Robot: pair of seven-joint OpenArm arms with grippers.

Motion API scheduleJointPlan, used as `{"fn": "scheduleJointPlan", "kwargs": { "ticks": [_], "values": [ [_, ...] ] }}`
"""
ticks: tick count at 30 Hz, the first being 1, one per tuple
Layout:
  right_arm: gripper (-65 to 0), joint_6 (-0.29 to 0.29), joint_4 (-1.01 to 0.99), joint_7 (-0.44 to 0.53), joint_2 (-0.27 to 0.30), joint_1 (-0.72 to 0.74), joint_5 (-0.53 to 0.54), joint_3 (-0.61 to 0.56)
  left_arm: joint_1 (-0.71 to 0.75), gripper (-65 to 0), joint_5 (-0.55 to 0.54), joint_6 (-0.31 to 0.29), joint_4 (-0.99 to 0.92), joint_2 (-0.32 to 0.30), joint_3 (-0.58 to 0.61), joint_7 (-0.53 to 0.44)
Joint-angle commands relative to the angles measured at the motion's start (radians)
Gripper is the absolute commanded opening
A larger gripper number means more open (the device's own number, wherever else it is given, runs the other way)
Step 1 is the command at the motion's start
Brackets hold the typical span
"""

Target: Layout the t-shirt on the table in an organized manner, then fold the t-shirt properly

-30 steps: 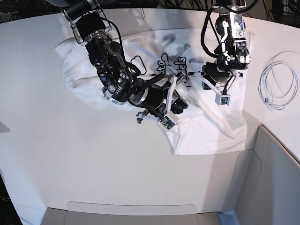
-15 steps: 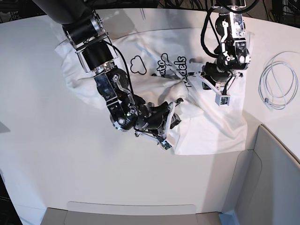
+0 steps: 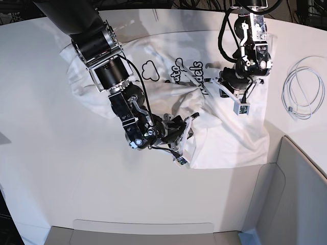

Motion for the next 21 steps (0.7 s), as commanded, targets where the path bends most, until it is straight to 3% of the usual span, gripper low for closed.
{"fn": "scheduleJointPlan", "kwargs": {
  "ticks": [1, 8, 12, 14, 17, 19, 21],
  "values": [
    [-65.0, 0.007, 0.018, 0.016, -0.008, 0.039, 0.009, -0.002, -0.01, -61.6, -0.006, -0.003, 0.018, -0.006, -0.001, -0.018],
    [-65.0, 0.003, 0.149, -0.017, 0.016, 0.033, 0.009, -0.001, -0.01, -61.6, -0.006, -0.003, 0.018, -0.007, -0.001, -0.018],
    [-65.0, -0.099, 0.267, -0.035, 0.065, 0.015, 0.009, -0.002, -0.01, -61.6, -0.006, -0.003, 0.018, -0.007, -0.001, -0.018],
    [-65.0, -0.113, 0.303, -0.06, 0.082, 0.013, 0.018, -0.002, -0.01, -61.6, -0.006, -0.003, 0.018, -0.009, -0.001, -0.018],
    [-65.0, -0.112, 0.299, -0.135, 0.078, 0.012, 0.018, -0.002, -0.01, -61.6, -0.006, -0.003, 0.018, -0.009, -0.001, -0.018],
    [-65.0, -0.112, 0.267, -0.187, 0.046, 0.012, 0.012, -0.005, -0.01, -61.6, -0.006, -0.003, 0.018, -0.006, -0.001, -0.018],
    [-60.4, -0.112, 0.256, -0.207, 0.035, 0.01, 0.01, -0.007, -0.01, -61.6, -0.006, -0.003, 0.018, -0.006, -0.001, -0.018]
  ]
}}
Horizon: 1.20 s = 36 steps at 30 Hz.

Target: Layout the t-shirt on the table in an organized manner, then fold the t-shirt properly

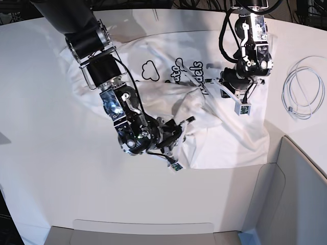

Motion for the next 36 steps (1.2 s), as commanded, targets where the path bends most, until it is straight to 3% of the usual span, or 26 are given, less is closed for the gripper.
{"fn": "scheduleJointPlan", "kwargs": {
  "ticks": [1, 4, 9, 16, 26, 30, 36],
  "values": [
    [-57.4, 0.004, 0.016, 0.016, -0.003, 0.025, 0.007, 0.006, -0.01, -61.6, -0.006, -0.003, 0.018, -0.003, -0.001, -0.018],
    [-52.4, 0.002, 0.022, 0.021, 0.0, 0.009, 0.012, 0.007, -0.01, -61.6, -0.006, -0.003, 0.018, -0.007, -0.001, -0.018],
    [-52.4, -0.002, 0.012, 0.021, 0.021, 0.005, 0.013, 0.023, -0.01, -61.6, -0.006, -0.003, 0.018, -0.007, -0.001, -0.018],
    [-52.3, -0.002, -0.002, 0.016, 0.02, -0.014, 0.013, 0.138, -0.01, -61.6, -0.006, -0.003, 0.018, -0.007, -0.001, -0.018],
    [-52.5, 0.005, -0.085, 0.021, -0.003, -0.018, 0.018, 0.132, -0.01, -61.6, -0.006, -0.003, 0.018, -0.003, -0.001, -0.018],
    [-65.0, 0.005, -0.083, 0.021, -0.002, -0.018, 0.054, 0.132, -0.01, -61.6, -0.006, -0.003, 0.018, -0.003, -0.001, -0.018],
    [-65.0, 0.005, -0.005, 0.001, 0.004, -0.018, 0.058, 0.133, -0.01, -61.6, -0.006, -0.003, 0.018, -0.005, -0.008, -0.018]
  ]
}}
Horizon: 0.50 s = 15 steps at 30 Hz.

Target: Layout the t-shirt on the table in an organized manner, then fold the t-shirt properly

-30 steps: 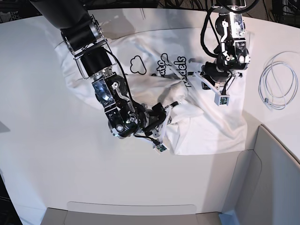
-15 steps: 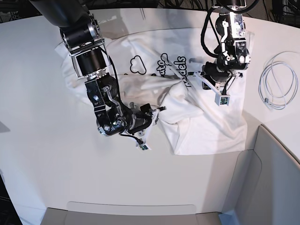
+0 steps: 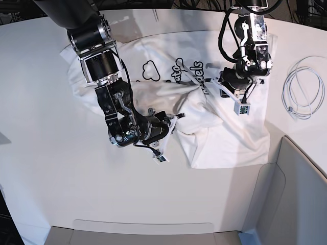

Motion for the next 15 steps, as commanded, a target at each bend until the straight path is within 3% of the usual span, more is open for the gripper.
{"fn": "scheduleJointPlan", "kwargs": {
  "ticks": [1, 7, 15],
  "values": [
    [-65.0, 0.004, 0.056, 0.016, -0.001, 0.035, 0.018, 0.001, -0.01, -61.6, -0.006, -0.003, 0.018, -0.005, -0.006, -0.018],
    [-65.0, -0.002, 0.178, 0.013, 0.033, 0.024, 0.015, -0.001, -0.01, -61.6, -0.006, -0.003, 0.018, -0.002, -0.006, -0.018],
    [-64.3, -0.002, 0.112, -0.04, 0.033, -0.006, 0.018, -0.001, -0.01, -61.6, -0.006, -0.003, 0.018, -0.002, -0.003, -0.018]
  ]
}}
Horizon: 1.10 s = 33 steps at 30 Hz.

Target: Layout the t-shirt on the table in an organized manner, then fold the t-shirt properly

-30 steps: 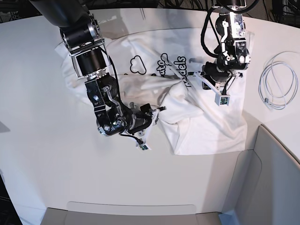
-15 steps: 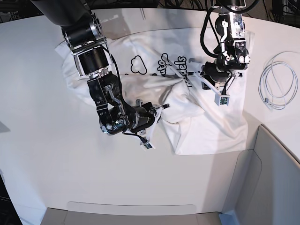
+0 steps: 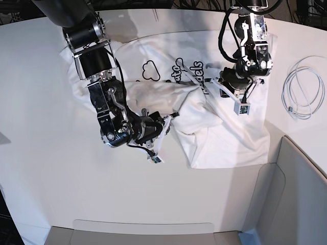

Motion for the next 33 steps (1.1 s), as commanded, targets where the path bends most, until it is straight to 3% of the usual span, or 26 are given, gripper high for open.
{"fn": "scheduleJointPlan", "kwargs": {
  "ticks": [1, 5, 14, 16, 19, 26, 33],
  "values": [
    [-61.5, 0.001, 0.026, 0.017, -0.01, 0.012, 0.017, 0.009, -0.01, -61.6, -0.006, -0.003, 0.018, -0.002, -0.003, -0.018],
    [-53.4, 0.001, 0.029, 0.017, -0.008, -0.014, 0.018, 0.01, -0.01, -61.6, -0.006, -0.003, 0.018, -0.002, -0.003, -0.018],
    [-52.7, 0.007, -0.054, 0.028, -0.036, -0.032, 0.018, 0.01, -0.008, -61.6, -0.006, -0.003, 0.018, -0.002, -0.001, -0.018],
    [-54.3, 0.007, -0.086, 0.079, -0.054, -0.032, 0.034, 0.01, -0.008, -61.6, -0.006, -0.003, 0.018, -0.001, -0.003, -0.018],
    [-65.0, 0.007, -0.141, 0.12, -0.058, -0.025, 0.072, 0.01, -0.008, -61.6, -0.006, -0.003, 0.018, -0.001, -0.004, -0.018],
    [-65.0, 0.004, -0.032, 0.119, -0.048, -0.009, 0.113, 0.003, -0.001, -61.6, -0.006, -0.003, 0.018, -0.001, -0.006, -0.018],
    [-65.0, -0.002, 0.23, 0.116, 0.021, -0.072, 0.055, 0.0, 0.01, -61.6, -0.006, -0.003, 0.018, -0.001, -0.004, -0.018]
  ]
}}
